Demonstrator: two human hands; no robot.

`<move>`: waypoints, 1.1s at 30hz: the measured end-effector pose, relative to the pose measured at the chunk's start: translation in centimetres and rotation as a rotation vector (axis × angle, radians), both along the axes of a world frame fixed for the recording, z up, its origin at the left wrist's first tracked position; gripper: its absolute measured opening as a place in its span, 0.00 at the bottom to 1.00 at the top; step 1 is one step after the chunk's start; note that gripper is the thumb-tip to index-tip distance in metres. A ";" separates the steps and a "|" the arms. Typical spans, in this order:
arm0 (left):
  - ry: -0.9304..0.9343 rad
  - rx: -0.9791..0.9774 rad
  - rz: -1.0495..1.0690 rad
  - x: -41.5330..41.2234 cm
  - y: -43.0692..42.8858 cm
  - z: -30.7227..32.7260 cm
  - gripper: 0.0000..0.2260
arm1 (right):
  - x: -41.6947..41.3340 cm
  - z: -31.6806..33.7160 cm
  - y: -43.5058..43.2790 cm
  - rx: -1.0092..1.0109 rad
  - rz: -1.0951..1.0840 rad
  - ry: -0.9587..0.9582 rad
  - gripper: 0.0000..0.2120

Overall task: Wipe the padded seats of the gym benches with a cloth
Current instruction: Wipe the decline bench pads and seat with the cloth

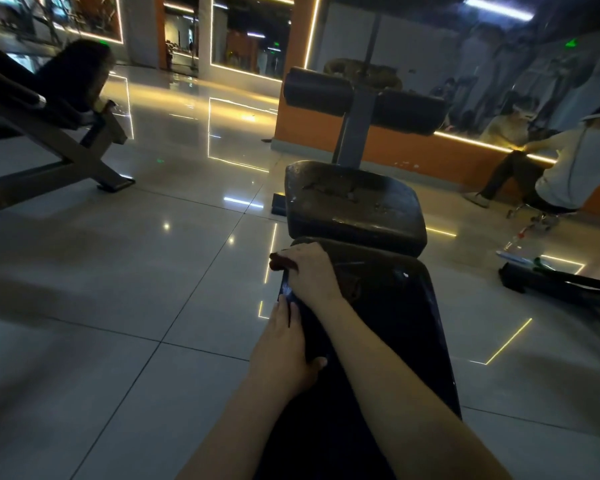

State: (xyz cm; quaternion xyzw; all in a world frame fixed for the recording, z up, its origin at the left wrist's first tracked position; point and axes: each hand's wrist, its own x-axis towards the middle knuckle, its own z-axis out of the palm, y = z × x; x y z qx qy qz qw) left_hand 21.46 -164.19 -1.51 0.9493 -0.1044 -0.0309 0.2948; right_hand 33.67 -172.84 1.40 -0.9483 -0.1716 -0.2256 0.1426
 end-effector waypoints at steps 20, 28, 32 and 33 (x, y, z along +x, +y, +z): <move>-0.073 0.016 0.003 -0.4 0.8 -0.1 0.47 | 1.1 0.3 -1.5 -0.038 -0.037 -0.017 0.15; -0.082 0.017 -0.010 -0.6 0.4 0.1 0.46 | 2.2 0.5 -2.4 0.065 -0.341 -0.059 0.14; -0.090 -0.025 -0.028 -0.6 1.0 0.0 0.47 | -2.7 -0.2 -3.4 -0.034 0.146 0.046 0.15; -0.092 -0.026 -0.027 -0.5 1.0 -0.2 0.47 | -3.5 -0.4 -3.9 -0.062 0.219 0.059 0.15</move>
